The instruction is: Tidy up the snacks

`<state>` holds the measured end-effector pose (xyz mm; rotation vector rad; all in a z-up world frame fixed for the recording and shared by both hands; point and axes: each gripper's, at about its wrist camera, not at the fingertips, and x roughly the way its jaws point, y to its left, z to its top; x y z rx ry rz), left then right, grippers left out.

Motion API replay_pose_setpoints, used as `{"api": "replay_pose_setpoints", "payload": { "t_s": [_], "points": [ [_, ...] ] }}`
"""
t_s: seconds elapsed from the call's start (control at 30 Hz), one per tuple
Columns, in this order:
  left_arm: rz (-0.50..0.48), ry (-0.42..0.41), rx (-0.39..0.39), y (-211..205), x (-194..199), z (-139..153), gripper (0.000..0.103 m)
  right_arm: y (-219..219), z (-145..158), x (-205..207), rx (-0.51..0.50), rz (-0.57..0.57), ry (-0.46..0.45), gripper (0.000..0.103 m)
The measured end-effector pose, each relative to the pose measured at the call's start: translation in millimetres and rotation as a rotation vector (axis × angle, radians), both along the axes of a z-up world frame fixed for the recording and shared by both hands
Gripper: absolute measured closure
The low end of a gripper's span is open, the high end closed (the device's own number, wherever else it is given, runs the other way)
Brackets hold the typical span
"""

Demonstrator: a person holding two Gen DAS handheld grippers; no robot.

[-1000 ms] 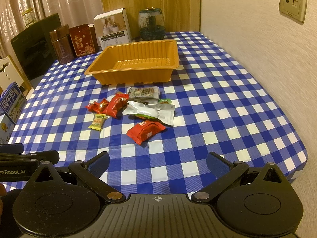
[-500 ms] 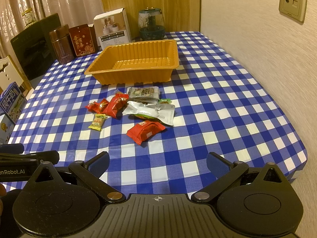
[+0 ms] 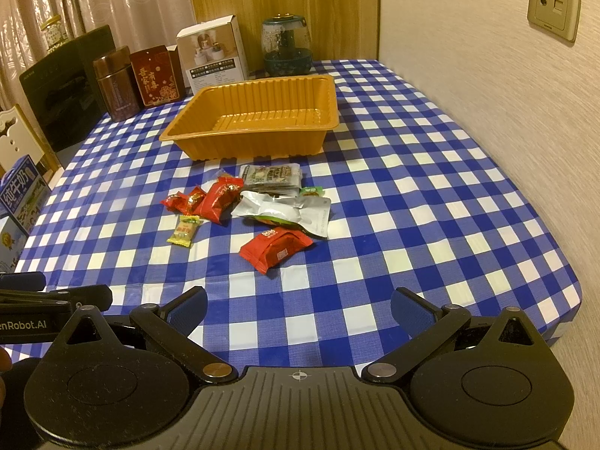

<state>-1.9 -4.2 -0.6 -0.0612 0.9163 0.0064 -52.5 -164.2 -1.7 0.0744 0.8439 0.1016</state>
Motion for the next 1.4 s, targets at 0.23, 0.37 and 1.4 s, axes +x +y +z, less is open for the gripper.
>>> {"api": "replay_pose_setpoints", "payload": {
  "t_s": [0.23, 0.37, 1.4],
  "points": [
    [0.0, -0.001, -0.002, -1.9, -0.6, 0.4, 0.001, 0.0, -0.2, -0.1, -0.001, 0.0, 0.0, 0.0],
    [0.001, 0.0, -0.002, -0.4, -0.3, 0.4, 0.001, 0.1, 0.0, 0.0, -0.001, 0.0, 0.0, 0.0],
    [0.009, 0.0, -0.023, -1.2, -1.5, 1.8, 0.001, 4.3, 0.1, -1.7, 0.003, -0.005, -0.002, 0.0]
  ]
}}
